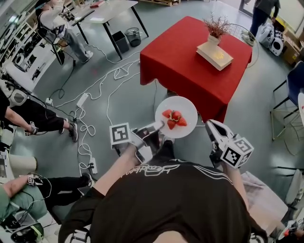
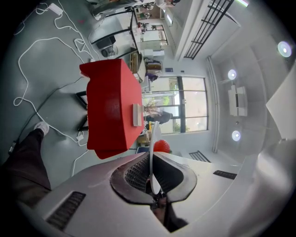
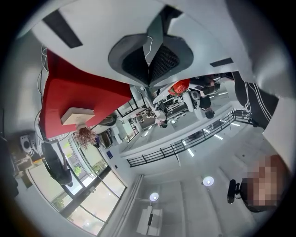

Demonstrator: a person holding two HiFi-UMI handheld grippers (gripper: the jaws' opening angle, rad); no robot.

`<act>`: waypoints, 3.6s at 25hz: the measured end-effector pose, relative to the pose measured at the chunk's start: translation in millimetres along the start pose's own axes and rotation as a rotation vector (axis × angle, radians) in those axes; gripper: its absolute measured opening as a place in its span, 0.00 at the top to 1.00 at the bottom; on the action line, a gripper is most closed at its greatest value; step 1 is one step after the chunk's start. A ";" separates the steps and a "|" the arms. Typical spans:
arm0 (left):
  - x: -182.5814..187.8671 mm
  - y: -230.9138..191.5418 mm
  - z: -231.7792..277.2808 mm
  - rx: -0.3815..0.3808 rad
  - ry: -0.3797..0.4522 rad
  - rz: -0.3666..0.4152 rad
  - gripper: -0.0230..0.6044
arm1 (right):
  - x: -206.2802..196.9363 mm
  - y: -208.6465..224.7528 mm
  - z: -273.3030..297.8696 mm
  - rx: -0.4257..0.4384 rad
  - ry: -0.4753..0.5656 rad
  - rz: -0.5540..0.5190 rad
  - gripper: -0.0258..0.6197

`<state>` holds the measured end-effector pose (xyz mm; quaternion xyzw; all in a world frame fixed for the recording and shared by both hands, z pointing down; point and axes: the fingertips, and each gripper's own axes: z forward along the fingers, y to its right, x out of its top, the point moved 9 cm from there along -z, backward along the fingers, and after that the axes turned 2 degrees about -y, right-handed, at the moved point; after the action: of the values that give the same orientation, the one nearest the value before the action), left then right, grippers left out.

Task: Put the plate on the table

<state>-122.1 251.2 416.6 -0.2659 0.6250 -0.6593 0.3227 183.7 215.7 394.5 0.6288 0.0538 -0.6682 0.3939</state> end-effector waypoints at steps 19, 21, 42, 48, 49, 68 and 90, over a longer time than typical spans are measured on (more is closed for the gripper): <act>192.6 -25.1 88.0 0.010 -0.039 -0.114 0.94 | 61.7 99.3 153.6 -0.078 -0.076 0.107 0.95; 210.2 -25.9 90.6 0.008 -0.042 -0.111 0.94 | 69.7 100.3 170.4 -0.077 -0.077 0.102 0.95; 276.7 -14.1 124.5 -0.049 -0.069 -0.056 0.94 | 112.3 121.1 215.2 -0.079 -0.043 0.027 0.95; 289.0 -12.9 143.1 -0.033 -0.060 -0.050 0.94 | 119.6 139.4 224.6 -0.079 -0.052 0.050 0.95; 290.4 -13.1 147.1 -0.032 -0.060 -0.048 0.94 | 119.0 142.8 225.3 -0.079 -0.055 0.056 0.95; 362.0 -6.1 246.8 -0.008 -0.010 -0.011 0.94 | 150.4 237.3 271.2 -0.041 -0.086 0.139 0.95; 437.0 -50.2 340.6 0.021 0.016 0.047 0.94 | 152.2 288.8 298.6 -0.062 -0.123 0.188 0.95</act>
<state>-154.3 -301.7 469.9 -0.2424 0.6266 -0.6600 0.3361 132.4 -221.1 443.2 0.5765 -0.0091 -0.6635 0.4767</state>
